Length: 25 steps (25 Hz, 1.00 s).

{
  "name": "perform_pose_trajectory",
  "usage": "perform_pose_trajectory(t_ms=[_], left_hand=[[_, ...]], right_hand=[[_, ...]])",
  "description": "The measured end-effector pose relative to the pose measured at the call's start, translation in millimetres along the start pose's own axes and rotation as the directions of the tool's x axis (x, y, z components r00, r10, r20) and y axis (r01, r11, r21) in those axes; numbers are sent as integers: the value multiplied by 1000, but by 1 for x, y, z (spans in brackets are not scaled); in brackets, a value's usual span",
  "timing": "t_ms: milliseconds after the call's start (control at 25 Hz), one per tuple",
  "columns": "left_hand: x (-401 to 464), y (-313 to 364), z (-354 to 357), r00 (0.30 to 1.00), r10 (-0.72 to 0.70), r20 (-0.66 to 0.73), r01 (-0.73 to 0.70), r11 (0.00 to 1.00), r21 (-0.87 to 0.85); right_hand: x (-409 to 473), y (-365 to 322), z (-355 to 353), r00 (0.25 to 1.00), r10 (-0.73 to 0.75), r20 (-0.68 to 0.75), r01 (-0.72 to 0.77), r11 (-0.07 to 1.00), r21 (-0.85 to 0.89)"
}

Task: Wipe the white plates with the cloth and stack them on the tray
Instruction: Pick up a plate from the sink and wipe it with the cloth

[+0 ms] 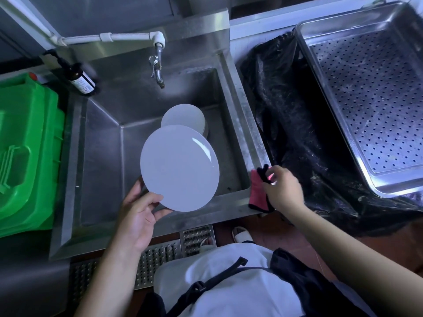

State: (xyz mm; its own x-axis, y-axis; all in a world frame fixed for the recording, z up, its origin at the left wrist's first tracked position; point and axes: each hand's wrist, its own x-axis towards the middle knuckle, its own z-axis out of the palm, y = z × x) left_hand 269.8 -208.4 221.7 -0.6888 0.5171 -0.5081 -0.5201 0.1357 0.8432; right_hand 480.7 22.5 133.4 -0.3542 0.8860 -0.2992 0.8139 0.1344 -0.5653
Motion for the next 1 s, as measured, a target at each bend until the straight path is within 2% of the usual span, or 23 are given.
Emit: perform_pose_trajectory(t_ms=[80, 160, 240, 320, 400, 520, 600, 640, 680, 720, 760, 800, 840, 880, 920, 1000], left_hand=[[-1, -2, -5, 1000, -8, -5, 8, 1000, 20], [-4, -4, -9, 1000, -14, -11, 15, 999, 36], [-7, -6, -12, 1000, -18, -14, 19, 999, 33], [-9, -7, -14, 999, -26, -20, 27, 999, 20], [-11, -8, -16, 999, -36, -30, 36, 999, -1], [-12, -10, -18, 998, -47, -47, 46, 999, -21], [-13, -11, -20, 998, -45, -49, 44, 999, -31], [-13, -11, -20, 998, -44, -50, 42, 998, -36], [-14, -11, -21, 998, -41, -52, 39, 998, -41], [-14, -10, -22, 998, -38, -56, 35, 998, -44], [-14, -10, -23, 998, -36, -60, 33, 998, -47], [-14, -9, -24, 998, -35, -61, 32, 998, -50], [-15, -9, -25, 998, -33, -59, 30, 998, -53], [-15, -9, -26, 998, -31, -57, 28, 998, -53], [-15, -9, -26, 998, -29, -53, 27, 998, -53], [-15, -9, -27, 998, -24, -50, 21, 998, -56]], right_hand=[[-5, -11, 25, 993, -28, 115, 40, 993, -110], [-6, -18, 40, 981, 47, 191, -22, 991, -131], [-2, -26, 38, 957, 115, 265, -101, 993, -65], [2, -36, 20, 896, 195, 398, -267, 955, 131], [4, -39, -1, 798, 219, 561, -445, 843, 303], [2, -29, -18, 706, 124, 698, -613, 601, 513], [-1, -21, -13, 693, 111, 713, -684, 414, 601], [-3, -17, -8, 715, 129, 687, -677, 375, 634], [-6, -14, -3, 762, 158, 628, -630, 404, 663], [-7, -10, 3, 836, 186, 516, -529, 521, 670], [-7, -4, 7, 921, 169, 352, -363, 705, 610], [-6, 3, 8, 979, 65, 192, -145, 886, 440], [-4, 9, 9, 986, -114, 119, 86, 972, 217], [-2, 14, 8, 942, -303, 144, 301, 953, 31], [2, 21, 9, 856, -469, 218, 493, 868, -67], [12, 35, 11, 644, -644, 413, 740, 662, -120]])
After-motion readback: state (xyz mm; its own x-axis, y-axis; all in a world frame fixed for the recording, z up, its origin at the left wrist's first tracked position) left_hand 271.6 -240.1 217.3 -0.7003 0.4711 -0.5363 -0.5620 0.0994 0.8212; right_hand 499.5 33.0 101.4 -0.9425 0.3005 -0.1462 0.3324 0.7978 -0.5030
